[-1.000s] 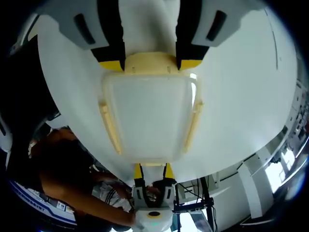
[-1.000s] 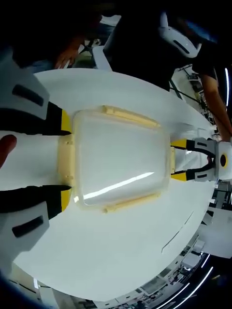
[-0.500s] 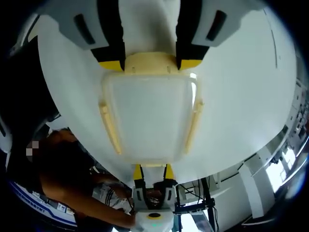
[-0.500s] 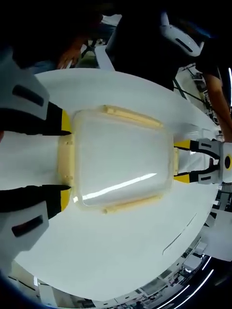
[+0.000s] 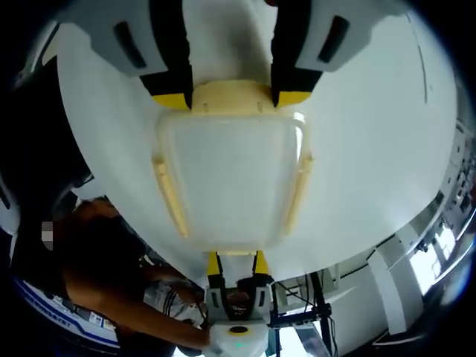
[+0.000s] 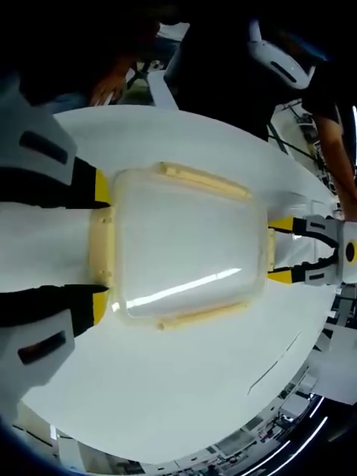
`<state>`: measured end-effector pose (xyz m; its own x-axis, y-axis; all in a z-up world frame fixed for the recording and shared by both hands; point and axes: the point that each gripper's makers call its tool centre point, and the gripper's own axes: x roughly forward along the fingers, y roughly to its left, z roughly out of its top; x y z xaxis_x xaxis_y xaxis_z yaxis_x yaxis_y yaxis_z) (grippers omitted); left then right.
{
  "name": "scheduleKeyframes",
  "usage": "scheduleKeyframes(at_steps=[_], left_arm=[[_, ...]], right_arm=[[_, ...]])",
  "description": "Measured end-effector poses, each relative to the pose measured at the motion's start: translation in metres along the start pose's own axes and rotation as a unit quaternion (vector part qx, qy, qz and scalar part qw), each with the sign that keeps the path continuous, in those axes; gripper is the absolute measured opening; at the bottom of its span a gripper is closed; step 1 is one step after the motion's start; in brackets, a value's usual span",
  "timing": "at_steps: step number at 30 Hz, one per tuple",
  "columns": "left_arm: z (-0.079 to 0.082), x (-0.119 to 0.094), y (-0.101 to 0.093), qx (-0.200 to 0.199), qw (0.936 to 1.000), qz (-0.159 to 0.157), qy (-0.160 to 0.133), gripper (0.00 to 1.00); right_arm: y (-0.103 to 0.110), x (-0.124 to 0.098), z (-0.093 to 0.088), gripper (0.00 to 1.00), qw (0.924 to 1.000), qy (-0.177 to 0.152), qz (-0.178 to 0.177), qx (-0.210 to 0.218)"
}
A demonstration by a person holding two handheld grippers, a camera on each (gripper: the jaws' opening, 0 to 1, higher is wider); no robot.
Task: Snap each plastic latch of the storage box into its locked position after aligning the lid with the box until every specified latch is closed and the lid sits flush.
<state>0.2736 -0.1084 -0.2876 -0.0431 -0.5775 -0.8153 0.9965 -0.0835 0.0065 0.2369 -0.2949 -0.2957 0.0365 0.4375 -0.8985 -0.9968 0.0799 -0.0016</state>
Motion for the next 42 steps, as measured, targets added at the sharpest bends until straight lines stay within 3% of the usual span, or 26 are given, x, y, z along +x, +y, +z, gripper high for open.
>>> scheduleKeyframes(at_steps=[13, 26, 42], left_arm=[[-0.0023, 0.0020, -0.0049, -0.002, 1.0000, 0.000, 0.004, 0.40], [-0.0023, 0.0002, -0.0060, 0.004, 0.9993, -0.004, -0.037, 0.39], [-0.0010, 0.0013, -0.0030, 0.005, 0.9993, -0.005, -0.037, 0.38]], right_arm=[[-0.0024, 0.0017, -0.0012, 0.37, 1.0000, 0.003, 0.001, -0.004], [-0.0021, 0.0018, -0.0005, 0.37, 1.0000, -0.005, 0.002, 0.000], [-0.0034, 0.0009, -0.0024, 0.37, 1.0000, -0.005, 0.003, -0.001]])
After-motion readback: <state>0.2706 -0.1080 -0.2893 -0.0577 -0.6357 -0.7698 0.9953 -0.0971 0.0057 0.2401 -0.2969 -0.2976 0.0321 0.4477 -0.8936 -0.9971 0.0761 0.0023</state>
